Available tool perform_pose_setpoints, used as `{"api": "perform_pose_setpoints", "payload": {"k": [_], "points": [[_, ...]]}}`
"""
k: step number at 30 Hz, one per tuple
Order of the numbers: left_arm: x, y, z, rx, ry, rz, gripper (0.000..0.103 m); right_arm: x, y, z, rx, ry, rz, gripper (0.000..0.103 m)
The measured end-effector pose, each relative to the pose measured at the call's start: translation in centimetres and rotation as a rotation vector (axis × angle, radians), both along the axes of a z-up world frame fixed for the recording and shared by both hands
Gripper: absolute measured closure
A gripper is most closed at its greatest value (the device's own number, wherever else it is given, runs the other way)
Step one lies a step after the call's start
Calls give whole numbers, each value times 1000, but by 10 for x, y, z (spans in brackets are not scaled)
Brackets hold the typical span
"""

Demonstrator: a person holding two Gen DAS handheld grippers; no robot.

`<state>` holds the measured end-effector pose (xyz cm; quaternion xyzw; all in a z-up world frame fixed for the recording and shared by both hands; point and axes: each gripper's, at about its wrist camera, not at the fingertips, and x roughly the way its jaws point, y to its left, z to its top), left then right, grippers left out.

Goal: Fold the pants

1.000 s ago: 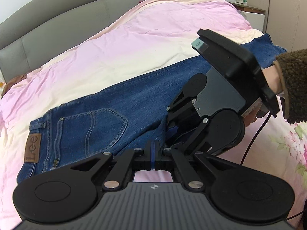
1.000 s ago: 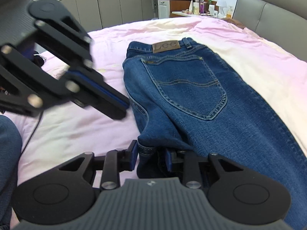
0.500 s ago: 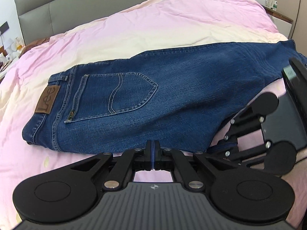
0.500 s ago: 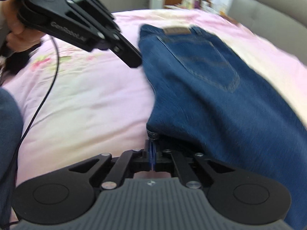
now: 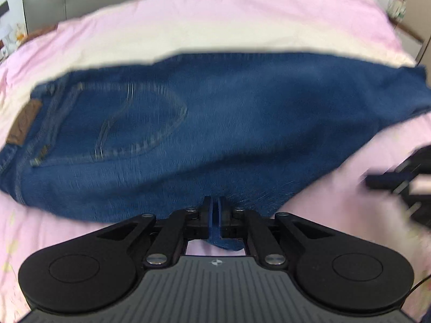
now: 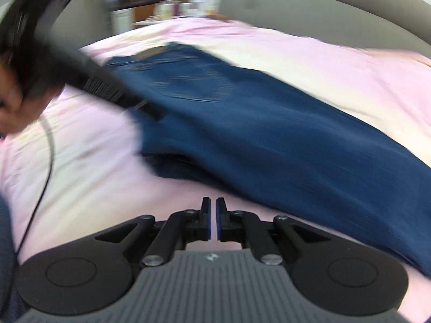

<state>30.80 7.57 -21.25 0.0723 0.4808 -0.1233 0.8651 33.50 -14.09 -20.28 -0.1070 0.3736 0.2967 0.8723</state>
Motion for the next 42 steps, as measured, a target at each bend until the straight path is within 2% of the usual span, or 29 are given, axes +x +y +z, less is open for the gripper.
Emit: {"api": "perform_pose_setpoints", "payload": {"k": [4,6,10,11,12,13,14,16,18,23,26,29,31,33,34,35,36,37,39,41,42], "points": [[3,6,-20,41,16,38,98,-2,-67,2,-73,-13,-153,103],[3,9,-20,15,25,52,98,-1,-106,1,-100,-6,-243,103],[-5,1,-12,46,1,23,98,0,-186,2,-82,33,-451,101],[-7,-1,-8,47,-10,18,98,1,-205,4,-73,37,-497,99],[-9,-2,-5,48,-17,19,98,1,-227,6,-64,38,-547,92],[-10,-5,0,47,-27,25,98,0,-247,9,-57,34,-588,80],[-11,-6,4,41,-39,34,98,1,-265,11,-53,27,-626,75],[-8,-8,13,20,-61,64,98,1,-314,14,-33,15,-710,73],[-6,-10,17,10,-74,99,98,3,-359,16,6,12,-820,72],[5,-18,8,8,-31,139,98,2,-479,15,247,-3,-1150,72],[8,-22,0,31,-9,155,98,1,-536,9,380,-20,-1294,71],[8,-21,-2,32,-9,187,98,0,-574,-6,564,18,-1351,70],[7,-21,-2,36,-4,205,98,3,-586,-20,623,37,-1396,67],[6,-23,-2,52,2,206,98,7,-591,-33,678,54,-1413,68],[7,-24,-2,59,4,205,98,9,-593,-37,705,53,-1420,89],[7,-25,-2,67,8,203,98,9,-594,-39,740,28,-1414,95],[8,-26,-2,75,13,201,98,10,-596,-38,755,1,-1399,97],[9,-27,-3,84,20,198,98,10,-593,-32,722,-31,-1386,100],[13,-30,-6,107,30,195,98,15,-587,-20,582,-70,-1351,102],[17,-34,-9,129,38,200,99,23,-588,-28,495,-9,-1361,103],[18,-35,-9,137,41,203,99,23,-588,-34,496,11,-1370,103]]}}
